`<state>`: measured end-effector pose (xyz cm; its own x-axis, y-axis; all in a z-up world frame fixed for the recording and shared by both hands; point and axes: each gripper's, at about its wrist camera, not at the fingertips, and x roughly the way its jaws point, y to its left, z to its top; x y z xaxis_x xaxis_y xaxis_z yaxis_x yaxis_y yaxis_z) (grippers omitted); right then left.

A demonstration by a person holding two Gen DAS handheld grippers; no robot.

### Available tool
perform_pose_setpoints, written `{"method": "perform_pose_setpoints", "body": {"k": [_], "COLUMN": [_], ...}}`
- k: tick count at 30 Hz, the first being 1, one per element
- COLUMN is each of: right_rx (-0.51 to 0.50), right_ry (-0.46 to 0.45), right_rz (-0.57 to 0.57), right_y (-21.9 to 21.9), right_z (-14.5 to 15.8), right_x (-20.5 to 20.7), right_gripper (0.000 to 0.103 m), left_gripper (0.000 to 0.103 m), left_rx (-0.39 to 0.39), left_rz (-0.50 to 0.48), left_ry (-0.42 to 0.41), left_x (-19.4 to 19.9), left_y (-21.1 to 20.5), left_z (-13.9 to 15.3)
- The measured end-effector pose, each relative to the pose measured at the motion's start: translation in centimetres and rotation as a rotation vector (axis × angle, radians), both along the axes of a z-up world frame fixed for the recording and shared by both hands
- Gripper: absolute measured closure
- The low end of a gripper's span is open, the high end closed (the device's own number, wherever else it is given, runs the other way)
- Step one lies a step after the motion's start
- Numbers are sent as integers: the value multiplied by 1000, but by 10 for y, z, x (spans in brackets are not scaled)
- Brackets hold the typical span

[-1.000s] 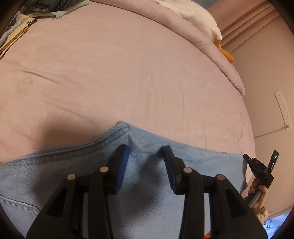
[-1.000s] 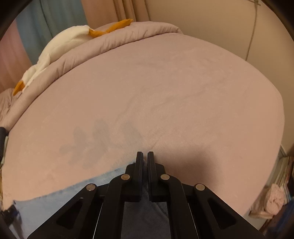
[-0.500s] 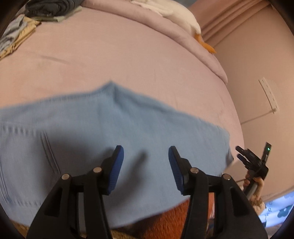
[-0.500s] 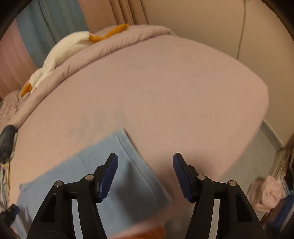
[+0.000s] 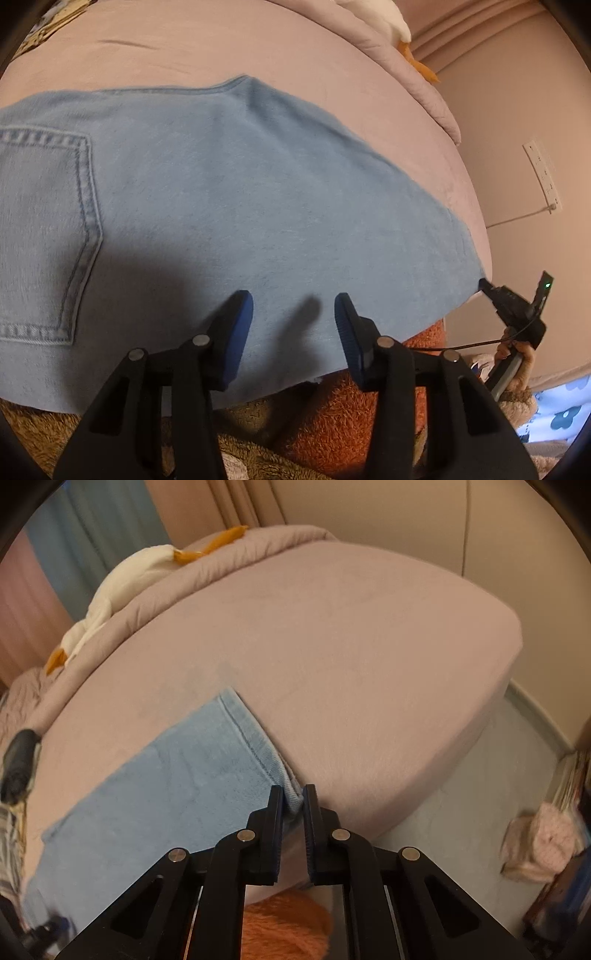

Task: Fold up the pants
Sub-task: 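Pinch the folded edge with the right gripper and release it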

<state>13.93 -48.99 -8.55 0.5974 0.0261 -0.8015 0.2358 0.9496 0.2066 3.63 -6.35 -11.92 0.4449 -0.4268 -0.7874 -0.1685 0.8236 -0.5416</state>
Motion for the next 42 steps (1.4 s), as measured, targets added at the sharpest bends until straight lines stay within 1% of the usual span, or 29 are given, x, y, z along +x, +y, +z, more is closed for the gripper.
{"method": "perform_pose_setpoints", "body": {"k": [2, 4, 6, 10, 14, 18, 21, 24, 26, 28, 29, 30, 31, 32, 33, 34, 37, 40, 42], "right_rx": [-19, -19, -31, -47, -30, -26, -23, -21, -21, -23, -15, -6, -2, 11, 33, 64, 152, 209, 242], "right_ry": [57, 92, 78, 82, 77, 69, 63, 60, 58, 46, 38, 32, 33, 35, 33, 26, -3, -66, -97], "right_rz": [-9, -22, -36, -41, -43, -45, -47, -52, -58, -49, -57, -76, -93, -115, -129, -138, -139, -83, -36], "right_y": [2, 2, 5, 8, 4, 4, 3, 2, 2, 0, -2, -7, -10, -15, -20, -24, -31, -26, -21], "right_z": [-16, -31, -33, -33, -35, -36, -36, -36, -36, -35, -36, -36, -36, -37, -39, -40, -38, -29, -28], "right_x": [10, 17, 17, 20, 15, 11, 10, 9, 8, 6, 3, -1, -4, -10, -15, -21, -37, -45, -43], "right_gripper": [94, 94, 94, 94, 94, 94, 94, 94, 94, 93, 86, 78, 61, 45, 41, 39, 39, 39, 39], "left_gripper": [58, 58, 58, 58, 59, 58, 58, 55, 50, 44, 41, 31, 23, 22, 21, 18, 17, 17, 17], "left_rx": [7, 12, 15, 25, 33, 85, 110, 116, 115, 113, 113, 114, 117, 124, 131, 136, 129, 123, 124], "left_rz": [-7, -11, -12, -16, -21, -46, -49, -56, -73, -95, -103, -106, -103, -96, -88, -80, -42, -8, 10], "left_ry": [0, 1, 0, -1, 8, 11, 15, 27, 42, 27, 11, -7, -20, -38, -50, -54, -64, -46, -32], "left_x": [-1, 2, 6, -5, -9, -19, -24, -25, -25, -27, -28, -28, -28, -28, -27, -26, -20, -15, -14], "left_y": [0, -4, -4, -4, -5, -14, -18, -19, -23, -27, -29, -30, -29, -28, -27, -26, -19, -12, -10], "left_z": [0, 0, 1, 0, 0, 0, 1, 2, 6, 11, 14, 17, 19, 22, 24, 25, 26, 21, 18]}}
